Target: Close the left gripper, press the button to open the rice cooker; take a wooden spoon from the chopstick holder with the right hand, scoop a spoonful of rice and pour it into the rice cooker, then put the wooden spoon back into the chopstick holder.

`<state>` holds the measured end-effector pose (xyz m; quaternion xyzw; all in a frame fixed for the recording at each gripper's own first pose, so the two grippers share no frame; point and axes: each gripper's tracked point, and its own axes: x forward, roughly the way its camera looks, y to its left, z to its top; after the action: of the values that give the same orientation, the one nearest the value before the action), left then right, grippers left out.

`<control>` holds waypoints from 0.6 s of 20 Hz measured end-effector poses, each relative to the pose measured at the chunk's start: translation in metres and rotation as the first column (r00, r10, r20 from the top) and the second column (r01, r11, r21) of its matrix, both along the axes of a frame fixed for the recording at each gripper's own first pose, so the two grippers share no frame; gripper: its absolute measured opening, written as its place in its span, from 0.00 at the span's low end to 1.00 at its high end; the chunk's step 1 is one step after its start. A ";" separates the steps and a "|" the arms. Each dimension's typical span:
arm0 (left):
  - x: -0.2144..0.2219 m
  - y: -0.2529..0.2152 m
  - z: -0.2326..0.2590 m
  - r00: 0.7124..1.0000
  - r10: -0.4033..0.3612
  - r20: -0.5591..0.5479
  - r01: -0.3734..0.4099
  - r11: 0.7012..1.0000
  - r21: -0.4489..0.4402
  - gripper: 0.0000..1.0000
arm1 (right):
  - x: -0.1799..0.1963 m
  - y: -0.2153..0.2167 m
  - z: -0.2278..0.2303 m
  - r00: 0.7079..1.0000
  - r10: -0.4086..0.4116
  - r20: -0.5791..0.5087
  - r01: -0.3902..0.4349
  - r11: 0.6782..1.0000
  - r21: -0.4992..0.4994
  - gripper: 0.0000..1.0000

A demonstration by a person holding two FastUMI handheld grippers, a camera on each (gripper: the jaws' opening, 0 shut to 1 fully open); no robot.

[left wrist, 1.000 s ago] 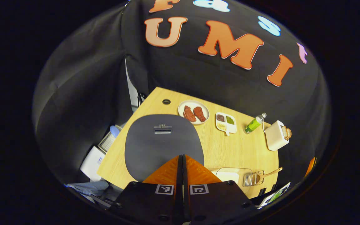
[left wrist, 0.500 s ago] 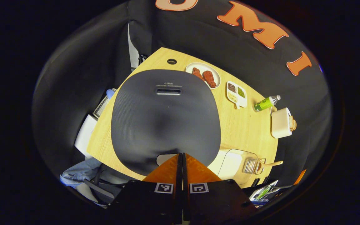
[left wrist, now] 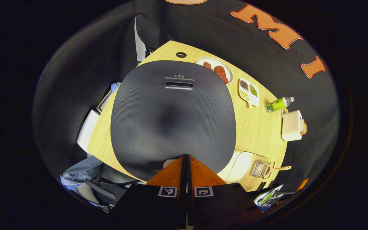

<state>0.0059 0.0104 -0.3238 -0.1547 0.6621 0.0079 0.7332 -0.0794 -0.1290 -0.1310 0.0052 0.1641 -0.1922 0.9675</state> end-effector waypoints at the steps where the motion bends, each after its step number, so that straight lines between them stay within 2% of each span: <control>1: -0.003 -0.001 0.002 1.000 0.011 -0.017 -0.011 1.000 -0.006 0.06 | 0.001 -0.001 -0.004 1.000 0.003 -0.005 -0.003 1.000 0.007 0.95; 3: -0.003 -0.001 0.001 1.000 0.005 -0.006 -0.005 1.000 0.001 0.06 | 0.004 -0.001 -0.012 1.000 0.012 -0.016 -0.011 1.000 0.024 0.95; 4: -0.001 -0.001 -0.001 1.000 -0.005 0.015 0.005 1.000 0.011 0.02 | 0.004 -0.003 -0.017 1.000 0.014 -0.024 -0.014 0.999 0.029 0.95; 5: -0.001 -0.002 0.001 0.999 -0.017 0.039 0.017 1.000 0.020 0.06 | 0.005 -0.005 -0.024 0.999 0.019 -0.036 -0.018 0.999 0.035 0.95; 8: 0.000 -0.003 0.016 0.983 -0.077 0.165 0.063 0.994 0.090 0.06 | 0.008 -0.008 -0.048 0.997 0.039 -0.073 -0.032 0.996 0.083 0.96; 10: 0.009 0.000 0.040 0.951 -0.120 0.284 0.076 0.984 0.161 0.06 | 0.011 -0.010 -0.066 0.994 0.057 -0.098 -0.044 0.990 0.130 0.95; 12: 0.027 0.004 0.070 0.895 -0.157 0.417 0.063 0.971 0.231 0.06 | 0.017 -0.009 -0.083 0.989 0.076 -0.124 -0.055 0.985 0.165 0.95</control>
<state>0.0329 0.0149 -0.2540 -0.0357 0.4859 0.0023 0.8733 -0.0628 -0.1385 -0.2139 0.0654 0.2420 -0.1462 0.9570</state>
